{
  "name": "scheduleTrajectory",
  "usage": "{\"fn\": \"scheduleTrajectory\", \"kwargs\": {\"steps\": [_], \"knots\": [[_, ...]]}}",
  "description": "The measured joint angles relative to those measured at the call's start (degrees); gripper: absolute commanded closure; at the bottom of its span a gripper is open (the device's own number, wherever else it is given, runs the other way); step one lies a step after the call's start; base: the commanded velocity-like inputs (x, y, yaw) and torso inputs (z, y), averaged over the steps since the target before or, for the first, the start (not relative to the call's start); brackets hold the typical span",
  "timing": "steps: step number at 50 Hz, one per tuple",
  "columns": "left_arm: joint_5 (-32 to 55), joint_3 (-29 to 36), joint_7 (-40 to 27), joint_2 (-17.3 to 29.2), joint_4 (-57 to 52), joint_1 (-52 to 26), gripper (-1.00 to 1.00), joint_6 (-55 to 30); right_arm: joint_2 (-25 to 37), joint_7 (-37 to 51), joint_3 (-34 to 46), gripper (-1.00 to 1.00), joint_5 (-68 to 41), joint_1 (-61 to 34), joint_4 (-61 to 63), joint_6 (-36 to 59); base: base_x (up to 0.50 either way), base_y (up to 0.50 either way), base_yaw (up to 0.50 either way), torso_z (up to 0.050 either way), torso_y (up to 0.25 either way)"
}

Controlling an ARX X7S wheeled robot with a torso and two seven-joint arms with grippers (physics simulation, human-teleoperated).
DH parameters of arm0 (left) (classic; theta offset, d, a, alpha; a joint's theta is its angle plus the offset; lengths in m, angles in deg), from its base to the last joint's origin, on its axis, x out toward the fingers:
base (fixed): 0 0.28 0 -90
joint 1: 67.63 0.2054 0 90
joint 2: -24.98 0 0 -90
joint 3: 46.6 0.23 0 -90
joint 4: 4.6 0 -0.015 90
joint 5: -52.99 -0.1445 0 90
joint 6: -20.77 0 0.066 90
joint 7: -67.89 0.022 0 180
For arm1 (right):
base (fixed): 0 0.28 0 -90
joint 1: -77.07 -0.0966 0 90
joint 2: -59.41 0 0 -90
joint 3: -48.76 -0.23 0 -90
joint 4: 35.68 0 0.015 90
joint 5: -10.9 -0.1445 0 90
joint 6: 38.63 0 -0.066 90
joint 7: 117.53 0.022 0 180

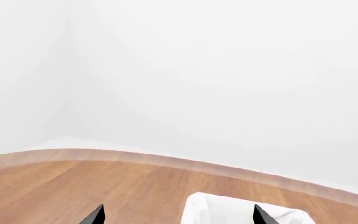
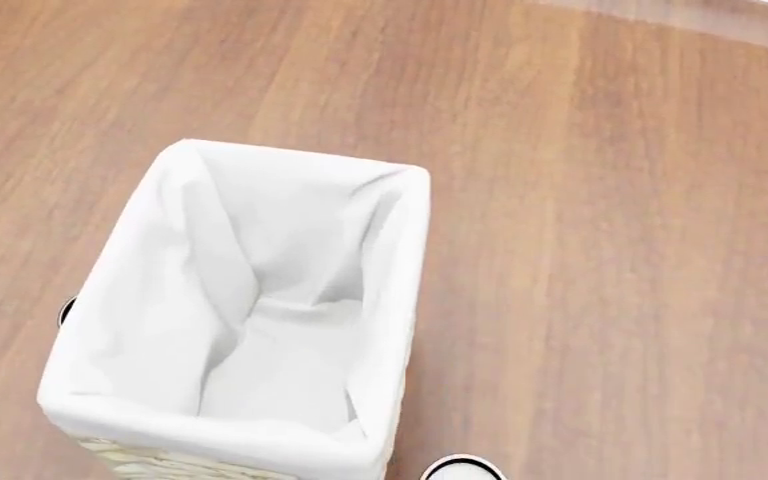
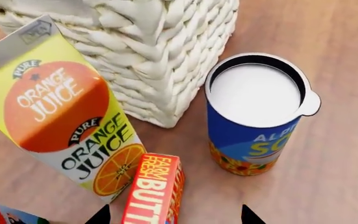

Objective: Pick up the butter and put it in the basket.

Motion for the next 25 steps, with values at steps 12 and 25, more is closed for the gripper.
{"fn": "scheduleTrajectory", "kwargs": {"steps": [12,25], "knots": [[0.3,0.03,-0.4,0.44,-0.37,0.15,-1.0,0.24,-1.22,0.43,1.27,-1.0,0.44,-0.66,-2.03,0.38,0.0,0.0,0.0,0.0,0.0],[0.55,0.14,-0.82,0.89,-0.66,0.22,-1.0,0.5,-2.52,1.36,2.92,-1.0,1.68,-1.75,-4.09,1.12,0.0,0.0,0.0,0.0,0.0]]}}
